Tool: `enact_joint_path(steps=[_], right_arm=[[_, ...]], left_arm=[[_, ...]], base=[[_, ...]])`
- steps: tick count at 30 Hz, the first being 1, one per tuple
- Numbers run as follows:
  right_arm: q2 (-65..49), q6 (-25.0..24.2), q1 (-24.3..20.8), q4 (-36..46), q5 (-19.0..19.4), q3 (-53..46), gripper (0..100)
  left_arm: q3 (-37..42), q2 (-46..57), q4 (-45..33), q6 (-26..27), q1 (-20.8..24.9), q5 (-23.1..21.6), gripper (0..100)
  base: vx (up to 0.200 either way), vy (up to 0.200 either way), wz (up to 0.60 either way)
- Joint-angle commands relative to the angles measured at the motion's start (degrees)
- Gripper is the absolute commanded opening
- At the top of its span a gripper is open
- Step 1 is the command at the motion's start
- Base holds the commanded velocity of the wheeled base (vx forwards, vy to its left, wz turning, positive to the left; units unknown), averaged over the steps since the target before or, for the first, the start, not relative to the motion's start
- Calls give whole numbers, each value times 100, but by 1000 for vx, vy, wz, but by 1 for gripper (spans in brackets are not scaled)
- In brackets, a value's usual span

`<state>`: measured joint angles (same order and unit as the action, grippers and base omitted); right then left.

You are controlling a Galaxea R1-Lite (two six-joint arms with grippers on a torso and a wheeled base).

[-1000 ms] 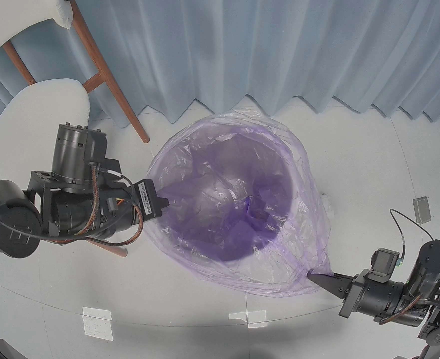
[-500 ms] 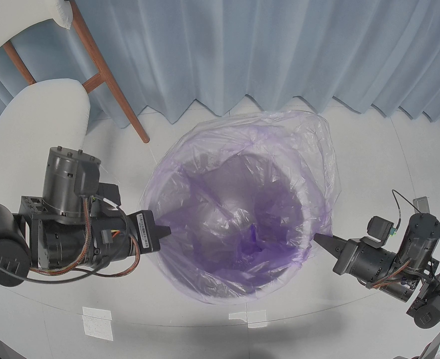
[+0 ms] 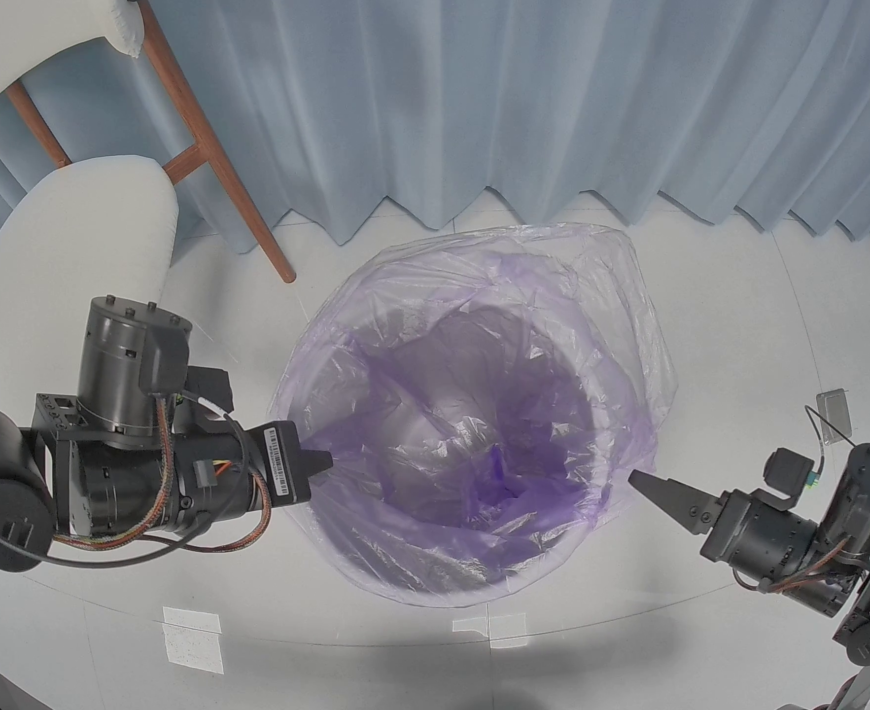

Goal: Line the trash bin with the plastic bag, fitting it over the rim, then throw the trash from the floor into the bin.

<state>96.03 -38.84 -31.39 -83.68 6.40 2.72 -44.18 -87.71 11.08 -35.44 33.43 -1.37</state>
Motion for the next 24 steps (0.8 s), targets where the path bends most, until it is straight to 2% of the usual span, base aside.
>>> enact_joint_path(steps=[1, 2, 5, 6, 8, 11, 14, 15, 16, 24], right_arm=[[-1042, -475, 45, 18, 177, -272, 100], [-1227, -475, 54, 36, 371, -254, 100], [-1147, -150, 63, 36, 415, -78, 100], [-893, 280, 186, 36, 415, 150, 100], [-550, 737, 423, 18, 441, 414, 100], [-137, 1124, 678, 27, 555, 932, 100], [92, 1186, 784, 36, 626, 1275, 100], [373, 1282, 845, 80, 634, 1802, 100], [435, 1309, 845, 132, 634, 1934, 100], [610, 1748, 687, 1152, 793, 2971, 100]], left_arm=[[32, 8, -1, 19, -64, -4, 0], [41, 8, -1, 37, -56, -22, 0], [50, 8, -1, 125, -20, -48, 0], [67, -9, -1, 213, 6, -57, 0], [129, -18, -1, 327, 32, -57, 0], [190, -9, 8, 441, 67, -66, 0], [234, 8, 8, 441, 94, -74, 0], [340, 35, 17, 441, 120, -66, 0], [375, 35, 17, 441, 129, -66, 0], [498, 70, 34, 441, 234, -74, 0]], base=[[0, 0, 0], [0, 0, 0], [0, 0, 0], [0, 0, 0], [0, 0, 0], [0, 0, 0], [0, 0, 0], [0, 0, 0], [0, 0, 0], [0, 0, 0]])
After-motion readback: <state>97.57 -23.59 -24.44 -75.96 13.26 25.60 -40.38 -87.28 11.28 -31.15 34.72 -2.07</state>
